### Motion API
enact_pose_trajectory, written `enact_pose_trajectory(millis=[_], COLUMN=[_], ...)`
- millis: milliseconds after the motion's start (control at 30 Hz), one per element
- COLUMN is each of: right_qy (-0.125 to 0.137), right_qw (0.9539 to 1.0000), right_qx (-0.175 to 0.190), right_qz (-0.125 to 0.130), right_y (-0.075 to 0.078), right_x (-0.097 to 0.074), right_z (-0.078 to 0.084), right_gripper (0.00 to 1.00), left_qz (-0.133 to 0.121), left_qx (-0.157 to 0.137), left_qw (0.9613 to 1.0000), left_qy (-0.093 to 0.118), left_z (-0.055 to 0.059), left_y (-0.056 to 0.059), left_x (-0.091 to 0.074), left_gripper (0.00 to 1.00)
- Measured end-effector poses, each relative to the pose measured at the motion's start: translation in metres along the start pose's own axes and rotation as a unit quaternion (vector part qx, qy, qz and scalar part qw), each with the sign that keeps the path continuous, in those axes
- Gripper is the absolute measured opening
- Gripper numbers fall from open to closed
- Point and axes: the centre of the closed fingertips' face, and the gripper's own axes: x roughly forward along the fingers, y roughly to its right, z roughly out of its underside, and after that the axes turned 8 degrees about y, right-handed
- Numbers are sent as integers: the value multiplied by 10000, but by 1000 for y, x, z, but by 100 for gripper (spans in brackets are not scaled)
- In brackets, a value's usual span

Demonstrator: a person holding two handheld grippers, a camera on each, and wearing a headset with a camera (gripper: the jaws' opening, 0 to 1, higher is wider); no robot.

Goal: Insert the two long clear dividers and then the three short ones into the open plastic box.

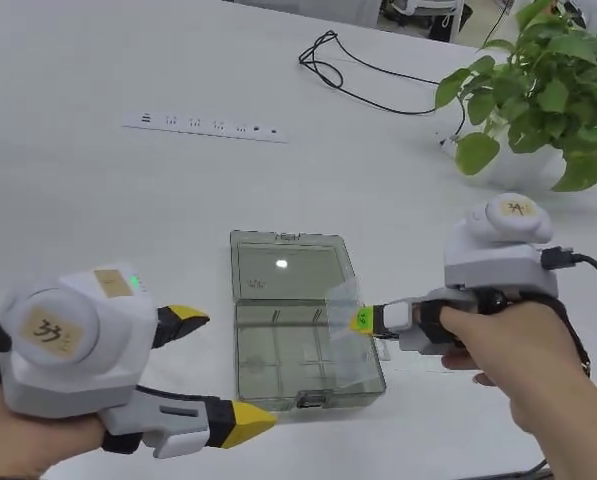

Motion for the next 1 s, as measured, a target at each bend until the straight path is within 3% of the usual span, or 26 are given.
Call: enact_pose_trajectory(millis=[500,1000], right_qy=[-228,-280], right_qw=[9996,9993], right_qx=[111,56], right_qz=[128,229], right_y=[7,20], right_x=[11,19], right_z=[11,10], right_gripper=[7,7], left_qz=[35,27], left_qx=[-95,-162], left_qw=[9999,9999], left_qy=[22,24], left_z=[2,3], left_y=[0,-2], left_x=[2,2], left_gripper=[76,75])
